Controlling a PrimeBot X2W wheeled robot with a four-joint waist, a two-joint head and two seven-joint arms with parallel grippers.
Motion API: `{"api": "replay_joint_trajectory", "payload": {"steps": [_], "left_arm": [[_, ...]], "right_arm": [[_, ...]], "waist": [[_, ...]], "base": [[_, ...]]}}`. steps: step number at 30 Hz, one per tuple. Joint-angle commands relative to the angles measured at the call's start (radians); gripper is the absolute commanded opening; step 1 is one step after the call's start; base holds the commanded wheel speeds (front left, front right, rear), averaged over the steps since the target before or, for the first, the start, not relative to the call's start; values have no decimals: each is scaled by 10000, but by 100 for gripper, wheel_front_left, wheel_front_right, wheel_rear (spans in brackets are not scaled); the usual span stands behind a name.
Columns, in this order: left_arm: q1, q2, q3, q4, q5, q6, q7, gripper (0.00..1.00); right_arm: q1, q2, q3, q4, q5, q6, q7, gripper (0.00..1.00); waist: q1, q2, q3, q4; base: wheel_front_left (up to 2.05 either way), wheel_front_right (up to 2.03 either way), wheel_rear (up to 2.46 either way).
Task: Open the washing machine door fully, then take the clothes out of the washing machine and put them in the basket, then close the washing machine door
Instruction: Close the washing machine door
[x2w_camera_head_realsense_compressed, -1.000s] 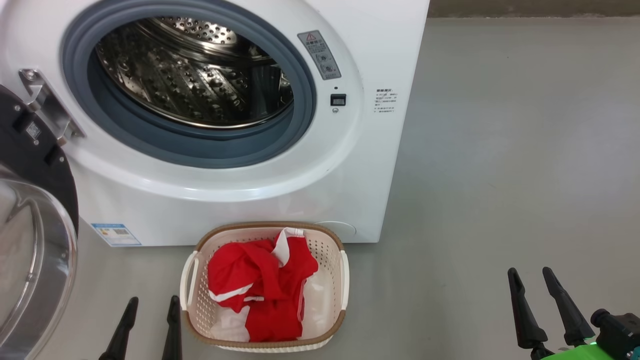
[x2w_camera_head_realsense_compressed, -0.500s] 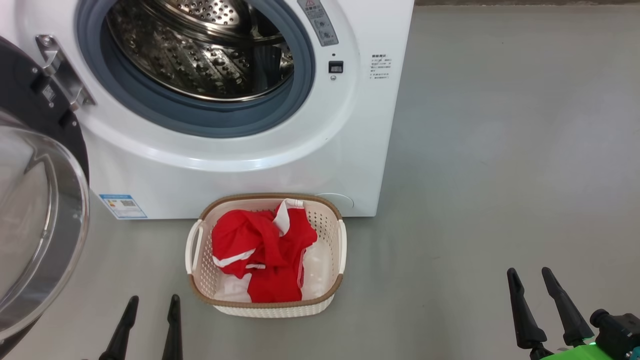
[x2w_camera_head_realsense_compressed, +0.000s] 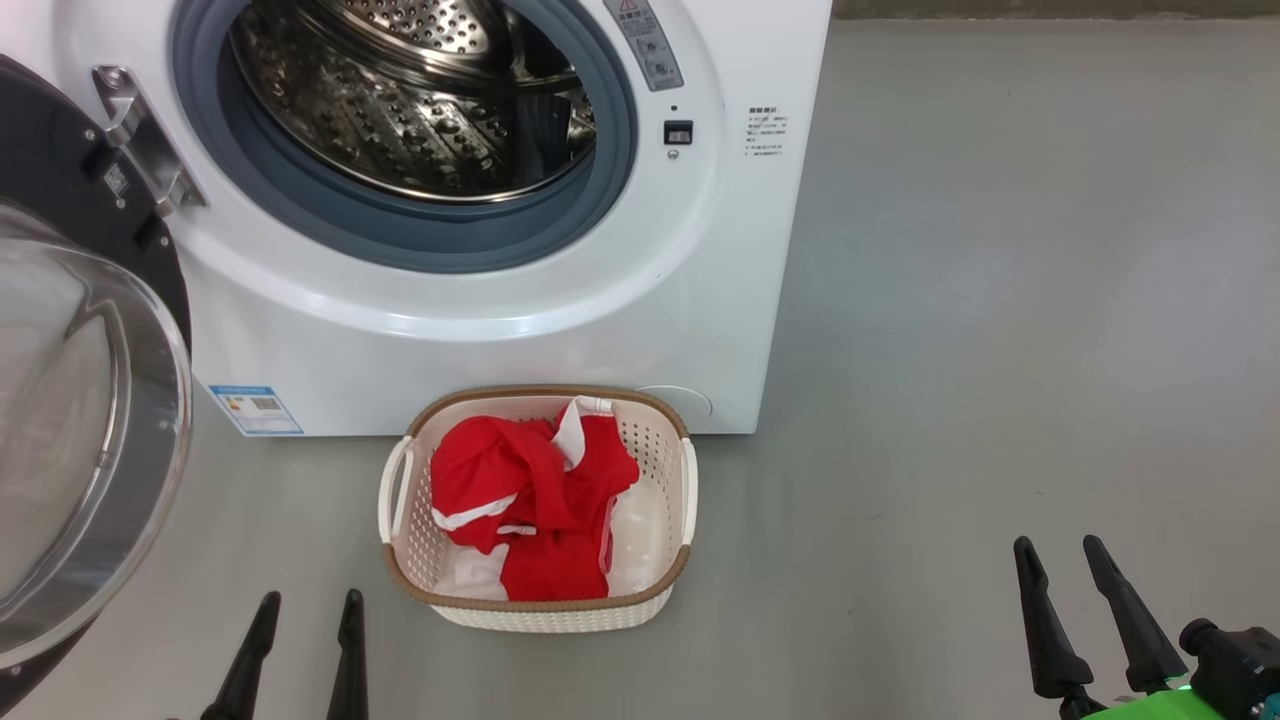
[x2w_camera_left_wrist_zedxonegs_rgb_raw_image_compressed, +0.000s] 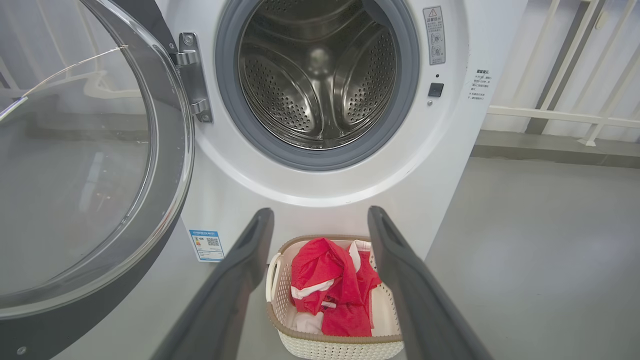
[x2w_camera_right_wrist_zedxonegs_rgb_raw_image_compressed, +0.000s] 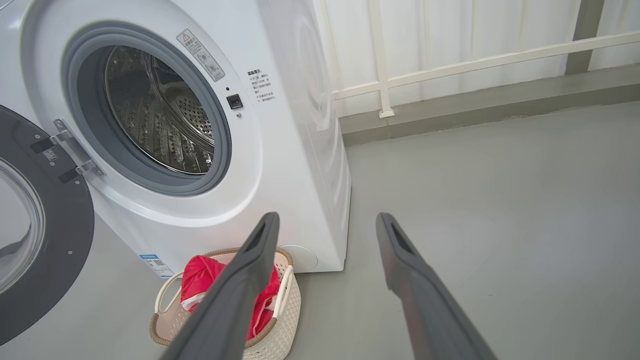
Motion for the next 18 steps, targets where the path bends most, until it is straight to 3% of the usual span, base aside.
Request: {"api": "replay_joint_trajectory", "payload": {"steps": [1, 10, 18], "left_arm": [[-103, 110, 265, -276, -65, 96, -51, 100], [-77, 110, 118, -199, -276, 252, -51, 100], [-58, 110, 10, -138, -538, 486, -51, 100]], "right_arm": [[-62, -142, 228, -234, 56, 65, -65, 100], [-30, -197, 307, -213, 48, 65, -65, 100], [-97, -358, 491, -171, 51, 65, -65, 100]], "waist": [[0, 0, -8, 17], [0, 0, -21, 377], [0, 0, 8, 1243]], "base": [[0, 0, 0], [0, 0, 0], [0, 0, 0]]}}
